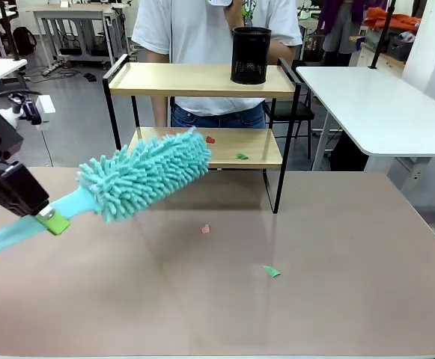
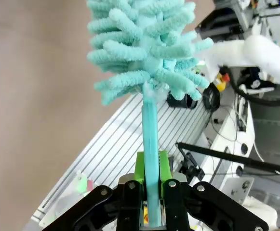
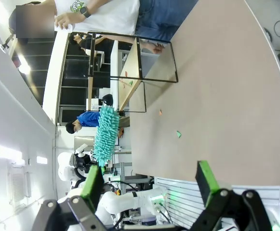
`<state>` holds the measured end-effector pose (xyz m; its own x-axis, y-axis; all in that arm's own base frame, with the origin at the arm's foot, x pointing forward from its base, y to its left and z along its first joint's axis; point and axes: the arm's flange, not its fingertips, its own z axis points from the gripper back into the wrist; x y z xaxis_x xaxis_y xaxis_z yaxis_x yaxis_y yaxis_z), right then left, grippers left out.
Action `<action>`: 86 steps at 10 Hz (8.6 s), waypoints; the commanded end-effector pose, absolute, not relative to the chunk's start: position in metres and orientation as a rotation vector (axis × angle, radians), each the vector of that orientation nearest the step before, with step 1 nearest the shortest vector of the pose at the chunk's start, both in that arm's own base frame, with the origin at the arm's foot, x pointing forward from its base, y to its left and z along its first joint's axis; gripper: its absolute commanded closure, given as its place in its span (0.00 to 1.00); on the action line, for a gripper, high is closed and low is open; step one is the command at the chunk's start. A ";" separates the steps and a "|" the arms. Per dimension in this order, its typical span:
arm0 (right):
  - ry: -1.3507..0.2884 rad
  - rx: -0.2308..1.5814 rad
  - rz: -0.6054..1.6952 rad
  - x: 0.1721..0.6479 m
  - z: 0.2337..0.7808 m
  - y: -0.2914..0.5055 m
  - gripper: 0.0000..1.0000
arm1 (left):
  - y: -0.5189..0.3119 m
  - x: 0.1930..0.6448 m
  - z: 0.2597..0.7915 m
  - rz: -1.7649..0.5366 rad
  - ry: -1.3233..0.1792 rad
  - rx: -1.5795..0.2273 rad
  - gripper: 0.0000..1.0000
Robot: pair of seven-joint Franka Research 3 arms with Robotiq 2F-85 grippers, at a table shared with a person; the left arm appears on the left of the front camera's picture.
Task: Clean the shelf.
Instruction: Clean the remaining tier of the Shelf with the Duster once objects are removed, then hand the Duster back to the human.
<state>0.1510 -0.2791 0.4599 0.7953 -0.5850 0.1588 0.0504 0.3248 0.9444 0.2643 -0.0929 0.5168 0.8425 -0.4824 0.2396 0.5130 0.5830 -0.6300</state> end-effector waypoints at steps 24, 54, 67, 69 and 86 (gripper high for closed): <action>-0.563 1.186 -0.420 0.152 0.461 -0.279 0.00 | -0.175 0.386 0.475 -0.014 -0.291 -0.544 1.00; -0.563 1.186 -0.420 0.152 0.461 -0.279 0.00 | 0.180 0.261 0.548 -0.416 -0.399 -1.340 1.00; -0.563 1.186 -0.420 0.152 0.461 -0.279 0.00 | 0.223 0.282 0.483 -0.047 -0.383 -1.410 1.00; -0.563 1.186 -0.420 0.152 0.461 -0.279 0.00 | 0.223 0.282 0.483 -0.047 -0.383 -1.410 1.00; -0.132 1.359 0.731 0.190 0.601 0.001 0.00 | 0.032 0.251 0.589 -1.049 0.467 -1.299 0.88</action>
